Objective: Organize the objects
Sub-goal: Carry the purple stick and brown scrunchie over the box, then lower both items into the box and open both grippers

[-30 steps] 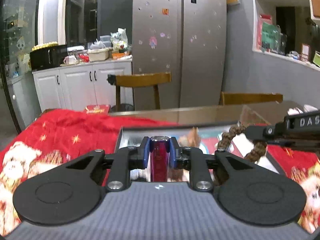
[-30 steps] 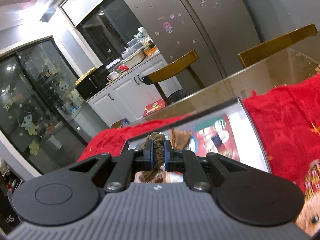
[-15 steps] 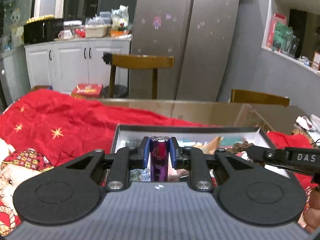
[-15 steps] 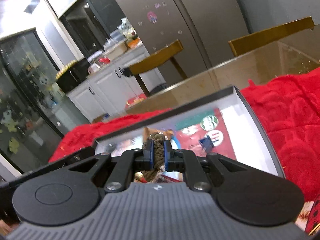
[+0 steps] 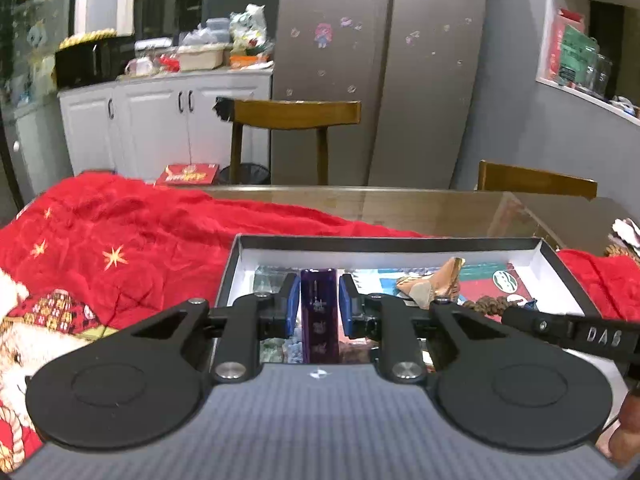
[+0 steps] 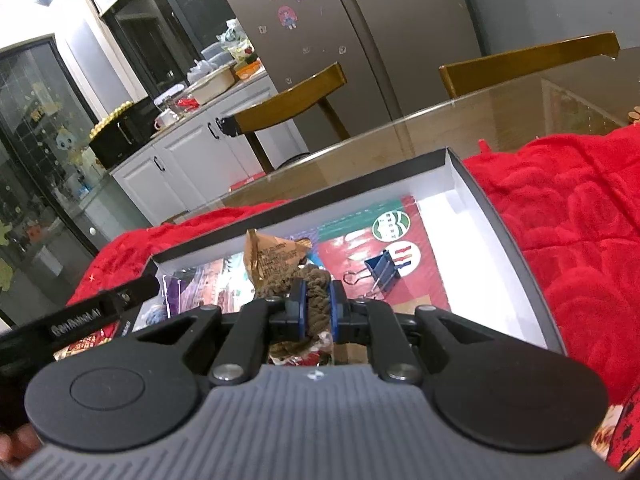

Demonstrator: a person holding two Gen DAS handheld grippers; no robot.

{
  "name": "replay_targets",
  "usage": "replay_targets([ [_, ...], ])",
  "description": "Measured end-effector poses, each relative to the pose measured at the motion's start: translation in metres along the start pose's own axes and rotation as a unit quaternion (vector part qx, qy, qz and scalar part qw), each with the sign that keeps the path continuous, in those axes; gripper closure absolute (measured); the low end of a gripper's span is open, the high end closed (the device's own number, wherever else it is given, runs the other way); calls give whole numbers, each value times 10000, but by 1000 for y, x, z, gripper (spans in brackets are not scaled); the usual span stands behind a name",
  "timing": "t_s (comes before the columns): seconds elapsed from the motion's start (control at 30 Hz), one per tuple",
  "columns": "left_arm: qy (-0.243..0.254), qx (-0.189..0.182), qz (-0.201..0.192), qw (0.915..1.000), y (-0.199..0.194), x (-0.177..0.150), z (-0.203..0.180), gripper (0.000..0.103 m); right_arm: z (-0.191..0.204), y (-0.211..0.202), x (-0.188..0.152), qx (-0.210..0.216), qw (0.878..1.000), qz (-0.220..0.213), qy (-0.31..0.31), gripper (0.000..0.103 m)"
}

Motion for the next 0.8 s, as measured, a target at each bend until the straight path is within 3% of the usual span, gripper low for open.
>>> replay_targets([
  [0.1,-104,-30,73,9999,0,4,4,77,0,0,1,75,10000,1,-4,83],
  [0.17,-58,70,40,10000,-2,6,5,71,2,-4,4,84,9999,-45,-60,77],
  [0.23,4,136,-48,9999,-5,10,4,52,4,-10,8,161,9998,-117,-65,69],
  [0.33,68,144,-302,9994,-18,19,5,37,9,-26,17,192,9992,-326,-152,49],
  [0.47,106,137,-719,9973,-47,33,1,29,23,-59,34,34,9953,-805,-534,23],
  [0.6,44,-35,-958,9954,-91,46,-6,21,38,-111,49,-150,9869,-1377,-829,11],
  [0.67,2,185,-1081,9940,-116,45,-7,19,45,-139,49,-347,9806,-1613,-1057,0],
  [0.7,-67,353,-1204,9921,-134,41,-7,18,50,-155,46,-446,9763,-1725,-1232,0],
  [0.8,-36,350,-1380,9898,-173,25,-8,15,61,-190,28,-676,9672,-1829,-1629,0],
])
Point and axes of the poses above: each gripper's, at about its wrist camera, not at the fingertips, and y roughly the way its jaws point, z to its left, x to its top, the point moved 3 cm from there along y, roughly the way its jaws point, and after that the axes turned 14 degrees about -y, right-handed, at the moved point
